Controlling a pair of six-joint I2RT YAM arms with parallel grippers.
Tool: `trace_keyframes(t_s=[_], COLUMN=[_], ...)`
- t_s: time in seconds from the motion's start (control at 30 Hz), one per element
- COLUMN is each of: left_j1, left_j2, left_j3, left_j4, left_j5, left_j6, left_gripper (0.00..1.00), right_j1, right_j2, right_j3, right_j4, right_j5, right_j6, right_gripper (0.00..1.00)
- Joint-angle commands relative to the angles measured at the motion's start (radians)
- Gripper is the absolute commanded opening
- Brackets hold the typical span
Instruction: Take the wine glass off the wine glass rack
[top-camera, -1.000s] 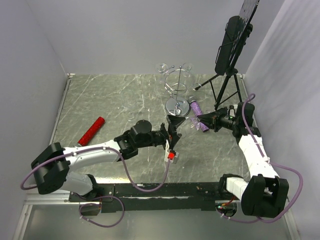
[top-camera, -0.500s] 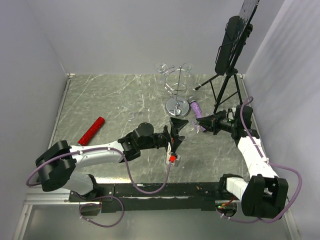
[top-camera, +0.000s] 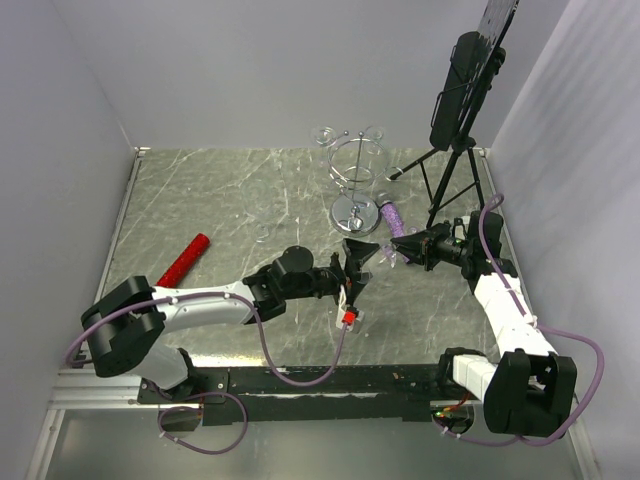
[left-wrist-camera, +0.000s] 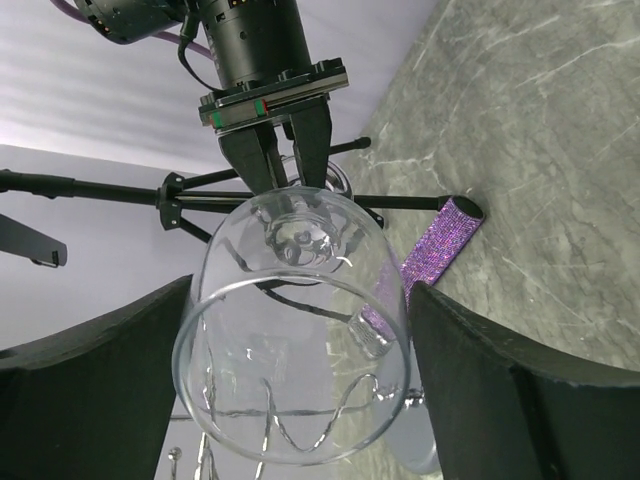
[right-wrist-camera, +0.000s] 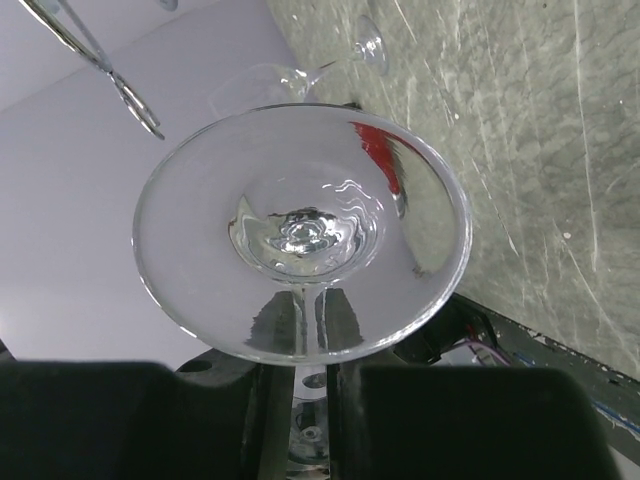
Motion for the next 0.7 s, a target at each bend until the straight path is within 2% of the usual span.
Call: trace_keyframes(t_s=[0.0, 0.17, 0.27, 0.3, 0.37, 0.47, 0.57, 0.63, 0.67], left_j1=[-0.005, -0.005, -0.005, -0.005, -0.005, -0.005, -0.005, -0.005, -0.007], left_j2=[0.014, 0.018, 0.014, 0.009, 0.006, -0.002, -0.008, -0.017, -0.023], left_j3=[0.051, 0.056, 0.059, 0.058, 0.061, 0.07, 0.07, 0.065, 0.067], left_j4=[0.049, 0.044, 0.038, 0.041, 0.038, 0.026, 0.027, 0.032, 0.023], left_j5=[0.032, 0.034, 0.037, 0.04, 0.043, 0.046, 0.045, 0.04, 0.035], left_j6=[0.01, -0.002, -0.008, -0.01, -0.016, -0.028, -0.048, -0.059, -0.065], left_gripper=[0.86, 0.77, 0.61, 0.52, 0.44, 0.31, 0.11, 0.03, 0.01], right_j1=[0.007, 0.007, 0.007, 0.007, 0.007, 0.007, 0.003, -0.004, -0.01], right_j2=[-0.024, -0.03, -0.028, -0.03, -0.027, -0.022, -0.019, -0.024, -0.025], right_j3=[0.013, 0.007, 0.006, 0.004, 0.001, 0.001, 0.006, 0.013, 0.018], right_j4=[0.035, 0.02, 0.005, -0.003, -0.009, -0.012, -0.021, -0.038, -0.05], right_j5=[-0.03, -0.018, -0.004, 0.002, 0.008, 0.016, 0.023, 0.025, 0.028], right_j6=[0.034, 0.023, 0.009, 0.005, 0.002, -0.006, -0.018, -0.041, -0.058], right_gripper=[0.0, 0.0, 0.0, 0.0, 0.01, 0.22, 0.55, 0.71, 0.84])
